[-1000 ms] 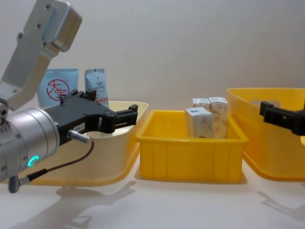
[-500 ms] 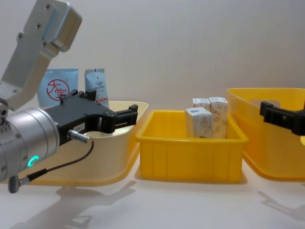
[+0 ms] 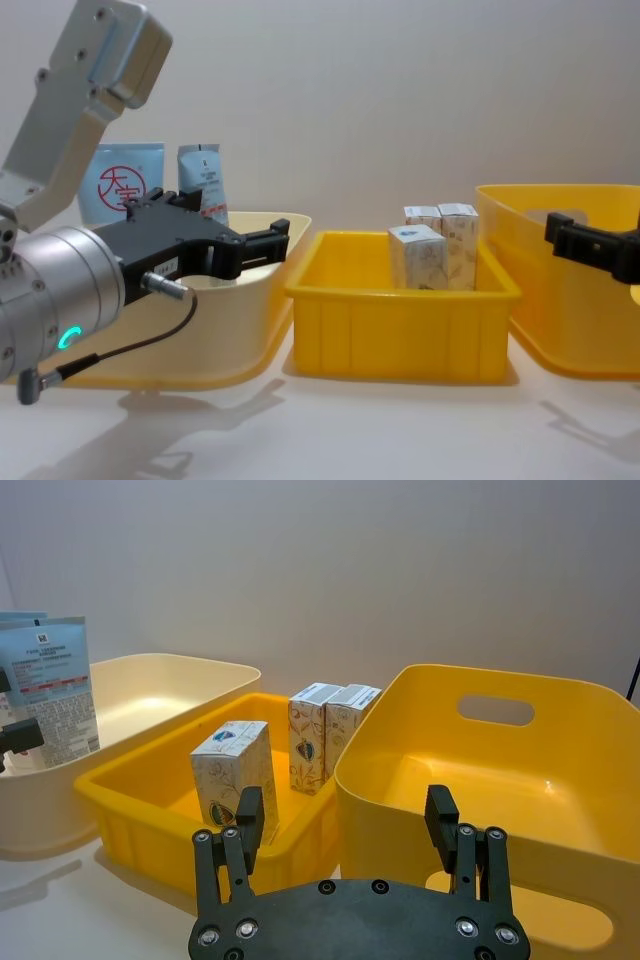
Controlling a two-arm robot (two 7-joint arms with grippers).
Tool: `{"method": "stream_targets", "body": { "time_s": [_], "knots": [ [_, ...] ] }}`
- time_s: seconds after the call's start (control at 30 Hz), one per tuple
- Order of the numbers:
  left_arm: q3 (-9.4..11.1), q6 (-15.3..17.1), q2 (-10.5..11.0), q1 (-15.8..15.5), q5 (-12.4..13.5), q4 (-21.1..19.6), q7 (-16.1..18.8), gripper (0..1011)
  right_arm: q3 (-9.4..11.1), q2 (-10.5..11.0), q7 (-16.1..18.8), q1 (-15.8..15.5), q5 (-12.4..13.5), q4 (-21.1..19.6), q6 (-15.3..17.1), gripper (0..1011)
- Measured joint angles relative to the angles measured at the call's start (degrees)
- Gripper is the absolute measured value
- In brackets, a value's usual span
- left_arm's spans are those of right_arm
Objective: Bimanual collaborative sorting of washing and personal care products
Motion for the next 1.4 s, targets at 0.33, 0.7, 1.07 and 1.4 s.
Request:
{"method": "stream_targets", "body": {
  "time_s": [0.33,0.7,1.07,1.4],
  "knots": [
    [0.0,0.0,0.0,0.0,0.0,0.0,0.0,1003,0.0,0.0,0.0,0.0,0.0,0.0,0.0,1005],
    [0.0,0.0,0.0,0.0,0.0,0.0,0.0,1003,0.0,0.0,0.0,0.0,0.0,0.0,0.0,1006],
    [0.0,0.0,0.0,0.0,0.0,0.0,0.0,1003,-0.6,-0.1,1.1,0.0,0.1,-1.9,1.0,1006],
    [0.0,0.0,0.0,0.0,0.0,0.0,0.0,1003,-2.4,0.6,4.7,0.4,1.6,-6.0,5.4,1006]
  ]
}}
